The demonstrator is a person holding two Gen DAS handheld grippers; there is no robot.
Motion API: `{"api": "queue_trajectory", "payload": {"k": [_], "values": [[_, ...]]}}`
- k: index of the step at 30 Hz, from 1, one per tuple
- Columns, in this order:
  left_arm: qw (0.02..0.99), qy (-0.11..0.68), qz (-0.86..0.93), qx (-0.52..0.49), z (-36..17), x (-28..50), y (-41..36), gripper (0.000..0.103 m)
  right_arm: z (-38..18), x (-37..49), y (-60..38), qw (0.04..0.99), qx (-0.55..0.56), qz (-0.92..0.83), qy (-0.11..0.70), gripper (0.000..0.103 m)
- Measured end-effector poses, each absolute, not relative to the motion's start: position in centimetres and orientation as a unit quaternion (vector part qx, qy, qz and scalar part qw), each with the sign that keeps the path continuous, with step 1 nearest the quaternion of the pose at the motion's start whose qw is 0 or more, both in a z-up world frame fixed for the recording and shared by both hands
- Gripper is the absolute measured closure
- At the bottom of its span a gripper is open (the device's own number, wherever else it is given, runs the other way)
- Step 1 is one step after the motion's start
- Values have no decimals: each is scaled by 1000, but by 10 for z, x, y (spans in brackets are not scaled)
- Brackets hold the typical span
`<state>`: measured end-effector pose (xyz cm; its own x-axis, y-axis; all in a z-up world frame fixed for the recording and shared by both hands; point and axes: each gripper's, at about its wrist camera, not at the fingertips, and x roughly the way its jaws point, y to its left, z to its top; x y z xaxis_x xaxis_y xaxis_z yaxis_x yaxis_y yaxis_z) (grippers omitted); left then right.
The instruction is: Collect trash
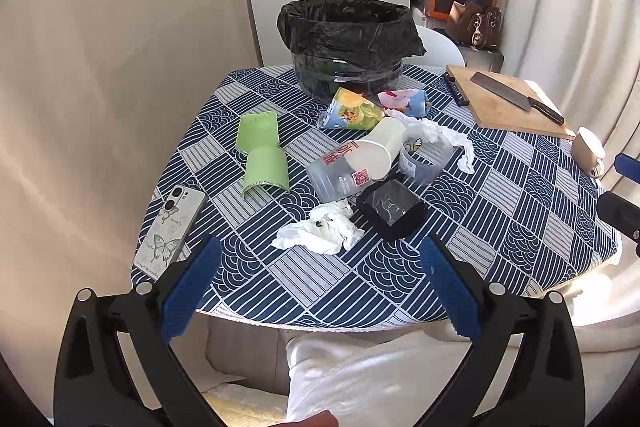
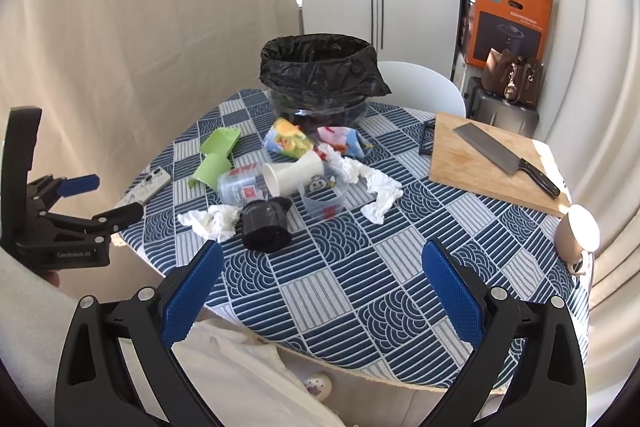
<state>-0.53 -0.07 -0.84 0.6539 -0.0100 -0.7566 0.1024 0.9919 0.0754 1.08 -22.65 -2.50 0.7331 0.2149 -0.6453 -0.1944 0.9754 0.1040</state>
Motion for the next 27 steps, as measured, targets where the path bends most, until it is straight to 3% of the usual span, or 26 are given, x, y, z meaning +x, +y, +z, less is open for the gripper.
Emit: {"api": "queue_trajectory", "payload": {"k": [27], "values": [[900,431,-38,45,-12,8,0,6,-33,20,-224,922,2,138,362,8]]}}
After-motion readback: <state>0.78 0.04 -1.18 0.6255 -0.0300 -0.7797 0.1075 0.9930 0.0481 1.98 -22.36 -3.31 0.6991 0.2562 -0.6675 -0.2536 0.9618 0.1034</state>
